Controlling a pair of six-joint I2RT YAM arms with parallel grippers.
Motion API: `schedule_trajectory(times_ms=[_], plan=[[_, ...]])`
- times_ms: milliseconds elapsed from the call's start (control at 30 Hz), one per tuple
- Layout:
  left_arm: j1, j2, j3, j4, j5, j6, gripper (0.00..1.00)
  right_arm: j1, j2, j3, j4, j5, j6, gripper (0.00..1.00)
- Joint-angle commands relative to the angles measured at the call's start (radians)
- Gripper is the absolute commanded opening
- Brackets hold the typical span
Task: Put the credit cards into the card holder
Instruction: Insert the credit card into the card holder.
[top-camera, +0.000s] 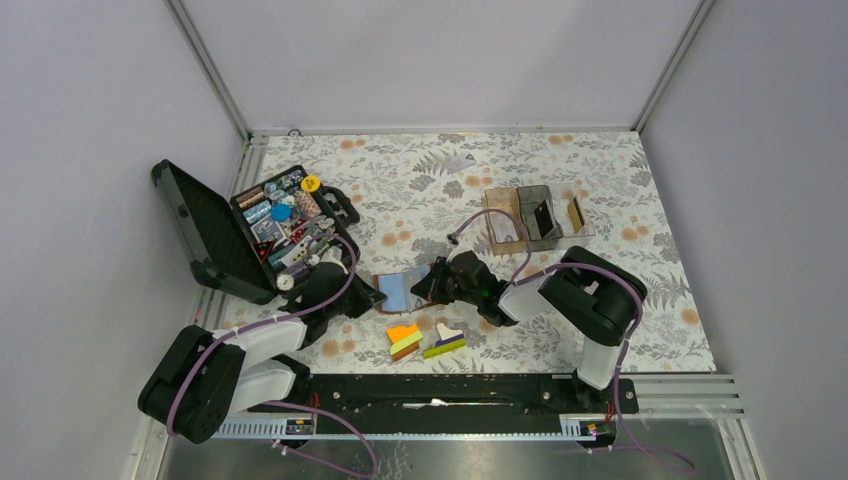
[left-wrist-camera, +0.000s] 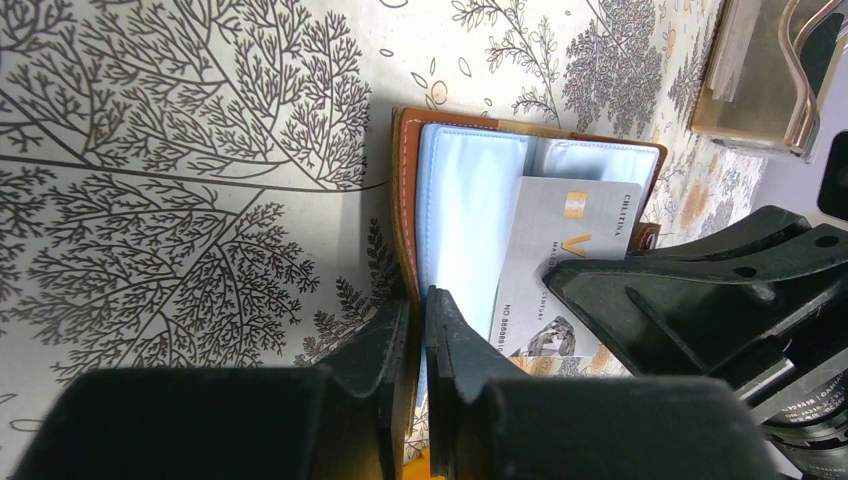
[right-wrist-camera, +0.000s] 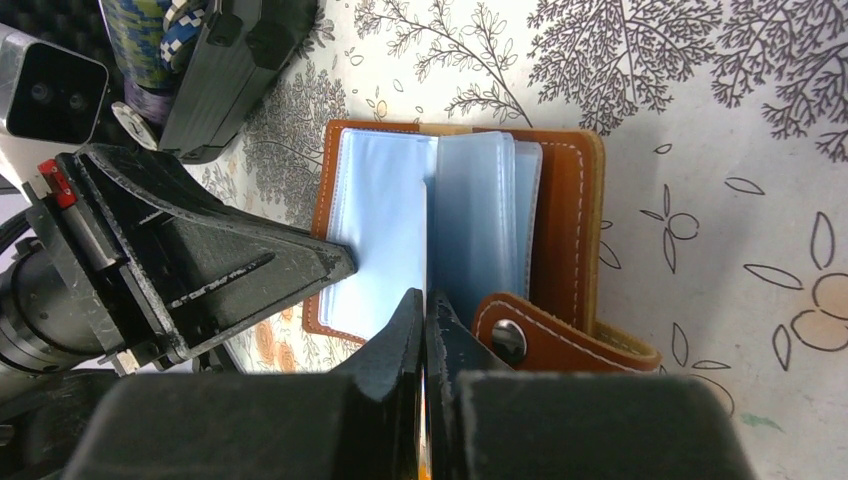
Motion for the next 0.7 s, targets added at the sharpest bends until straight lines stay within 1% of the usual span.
schedule_trajectory(times_ms=[0, 200, 667], plan=[[0.008, 0.013, 0.018, -0.016, -0.004, 0.025, 0.0, -0.004, 0.022, 0.033, -0.007, -0.004, 0.012, 0.0], [0.01, 0.015, 0.02, -0.014, -0.003, 0.028, 0.0, -0.005, 0.025, 0.038, -0.038, 0.025, 0.021, 0.0], [0.013, 0.026, 0.023, -0.01, 0.005, 0.033, 0.0, -0.005, 0.073, 0.039, -0.008, 0.064, 0.013, 0.0]])
